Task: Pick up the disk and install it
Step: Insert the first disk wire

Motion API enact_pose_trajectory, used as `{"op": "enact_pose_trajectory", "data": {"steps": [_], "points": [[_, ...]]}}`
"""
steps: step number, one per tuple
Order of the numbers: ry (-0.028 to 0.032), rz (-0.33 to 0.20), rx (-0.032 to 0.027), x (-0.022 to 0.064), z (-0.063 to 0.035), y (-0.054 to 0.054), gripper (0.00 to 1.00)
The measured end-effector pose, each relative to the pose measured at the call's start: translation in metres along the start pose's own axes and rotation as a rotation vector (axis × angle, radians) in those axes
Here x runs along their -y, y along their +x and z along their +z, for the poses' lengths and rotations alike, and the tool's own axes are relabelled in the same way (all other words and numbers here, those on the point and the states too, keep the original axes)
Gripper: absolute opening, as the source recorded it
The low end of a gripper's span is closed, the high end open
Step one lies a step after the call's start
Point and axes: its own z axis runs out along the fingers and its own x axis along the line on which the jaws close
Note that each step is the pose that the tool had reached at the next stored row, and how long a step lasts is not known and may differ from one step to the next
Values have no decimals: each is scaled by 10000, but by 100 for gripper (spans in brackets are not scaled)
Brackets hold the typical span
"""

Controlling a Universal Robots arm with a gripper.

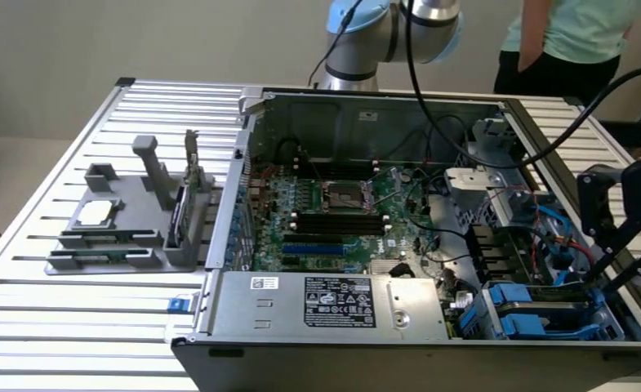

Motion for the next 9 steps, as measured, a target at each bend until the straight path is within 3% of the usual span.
{"op": "enact_pose_trajectory", "data": {"steps": [9], "points": [[171,565,-176,17,26,-21,24]]}}
